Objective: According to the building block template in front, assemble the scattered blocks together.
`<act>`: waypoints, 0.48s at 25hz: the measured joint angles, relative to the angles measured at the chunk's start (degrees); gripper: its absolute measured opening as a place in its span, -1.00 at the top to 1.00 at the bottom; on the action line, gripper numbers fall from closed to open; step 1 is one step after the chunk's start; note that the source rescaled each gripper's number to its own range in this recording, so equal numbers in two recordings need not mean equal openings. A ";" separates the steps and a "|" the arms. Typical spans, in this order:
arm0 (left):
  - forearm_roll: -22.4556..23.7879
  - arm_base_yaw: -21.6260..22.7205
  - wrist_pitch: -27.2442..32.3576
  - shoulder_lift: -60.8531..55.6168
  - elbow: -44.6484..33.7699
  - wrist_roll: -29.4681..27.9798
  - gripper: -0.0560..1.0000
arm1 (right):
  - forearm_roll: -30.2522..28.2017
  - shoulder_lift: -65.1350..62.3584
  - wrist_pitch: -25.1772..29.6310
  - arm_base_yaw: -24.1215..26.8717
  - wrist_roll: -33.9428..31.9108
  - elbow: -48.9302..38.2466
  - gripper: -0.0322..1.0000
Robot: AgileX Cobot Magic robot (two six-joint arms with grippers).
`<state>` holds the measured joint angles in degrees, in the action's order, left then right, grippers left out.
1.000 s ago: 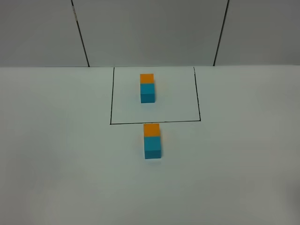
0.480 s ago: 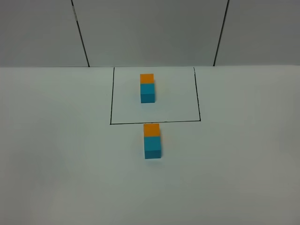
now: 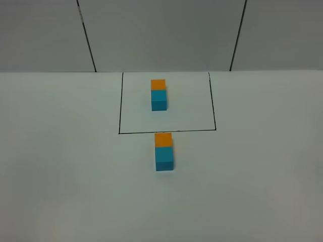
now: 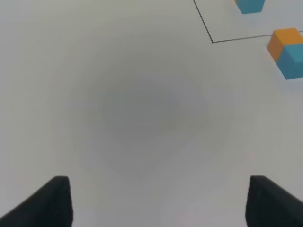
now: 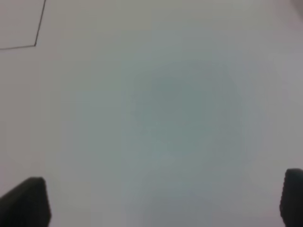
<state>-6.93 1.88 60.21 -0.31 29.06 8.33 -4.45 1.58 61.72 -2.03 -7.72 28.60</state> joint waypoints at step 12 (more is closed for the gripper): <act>0.00 0.00 0.00 0.00 0.00 0.00 -0.41 | 0.28 -0.97 0.00 0.00 0.39 0.00 -0.60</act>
<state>-6.93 1.88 60.21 -0.31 29.06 8.33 -4.17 0.61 61.72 -2.03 -7.33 28.60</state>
